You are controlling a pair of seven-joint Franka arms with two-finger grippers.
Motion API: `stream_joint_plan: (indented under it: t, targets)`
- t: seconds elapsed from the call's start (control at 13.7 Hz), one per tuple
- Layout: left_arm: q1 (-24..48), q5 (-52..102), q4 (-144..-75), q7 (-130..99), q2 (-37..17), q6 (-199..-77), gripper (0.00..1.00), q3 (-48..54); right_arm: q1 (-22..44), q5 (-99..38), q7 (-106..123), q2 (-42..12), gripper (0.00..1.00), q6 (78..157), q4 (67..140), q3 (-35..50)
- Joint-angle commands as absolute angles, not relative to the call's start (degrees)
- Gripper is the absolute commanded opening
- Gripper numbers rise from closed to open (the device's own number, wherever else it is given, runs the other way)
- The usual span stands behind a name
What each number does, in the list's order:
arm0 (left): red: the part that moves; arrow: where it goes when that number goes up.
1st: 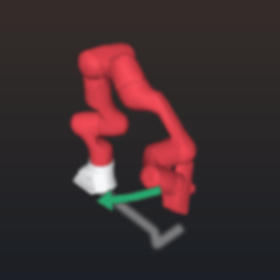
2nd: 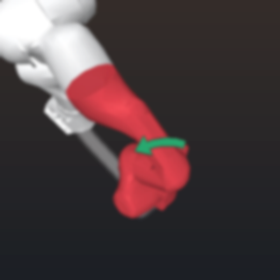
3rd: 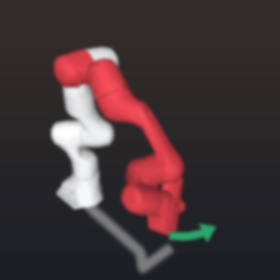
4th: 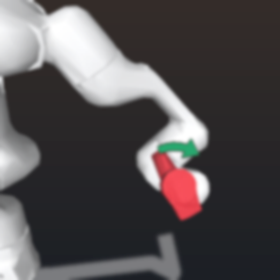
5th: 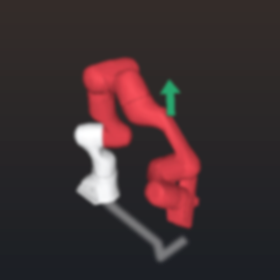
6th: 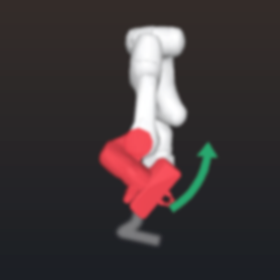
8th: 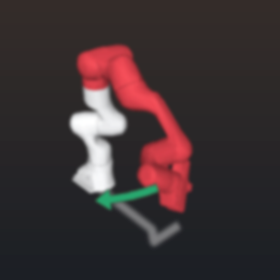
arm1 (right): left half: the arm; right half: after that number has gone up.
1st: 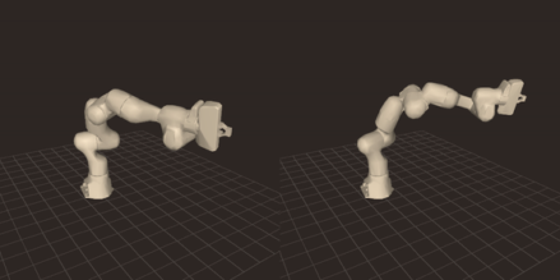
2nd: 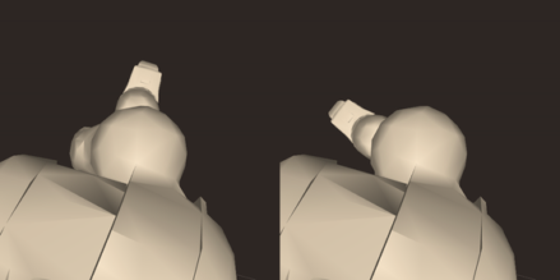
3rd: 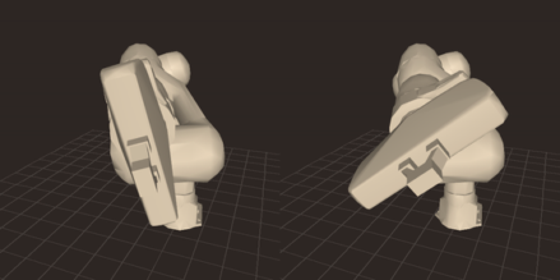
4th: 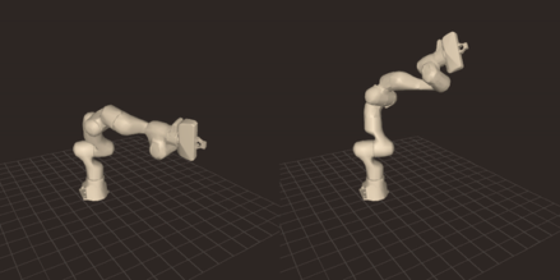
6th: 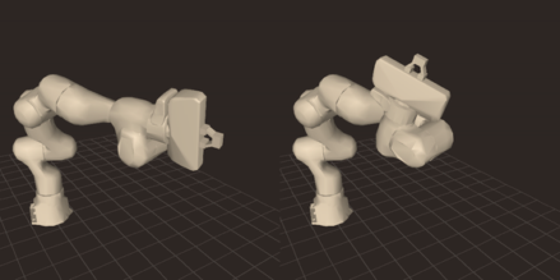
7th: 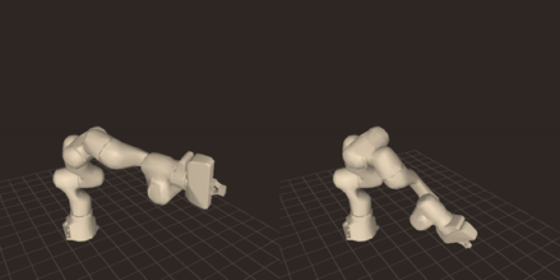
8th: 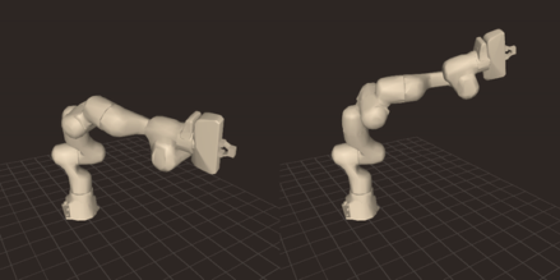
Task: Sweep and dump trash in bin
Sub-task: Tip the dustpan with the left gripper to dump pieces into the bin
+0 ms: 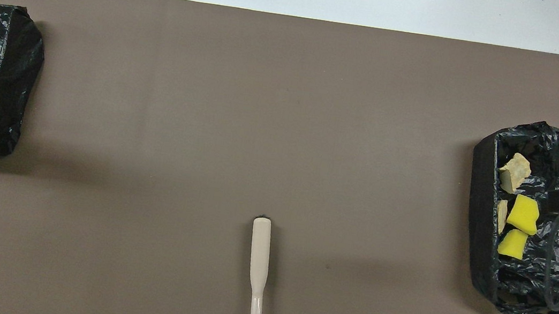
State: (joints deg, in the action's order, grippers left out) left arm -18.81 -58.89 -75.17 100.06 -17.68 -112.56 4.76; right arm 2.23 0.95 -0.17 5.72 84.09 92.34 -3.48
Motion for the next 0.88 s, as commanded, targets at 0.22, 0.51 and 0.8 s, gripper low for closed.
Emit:
stream_joint_plan:
  t: [0.22,0.51,0.8]
  targets:
    - [-16.4,-56.4,-80.0,96.2,-14.2,-111.1,0.00,4.4,2.1,-0.3,1.6,6.9,1.00,84.0,93.4,-3.4]
    - [-11.9,-44.9,-84.3,93.1,-12.0,-108.8,0.00,4.5,2.0,-0.3,1.6,6.9,1.00,84.0,93.4,-3.3]
    - [-8.8,-32.8,-84.4,91.7,-12.0,-104.9,0.00,4.5,2.0,-0.3,1.6,6.9,1.00,84.0,93.4,-3.4]
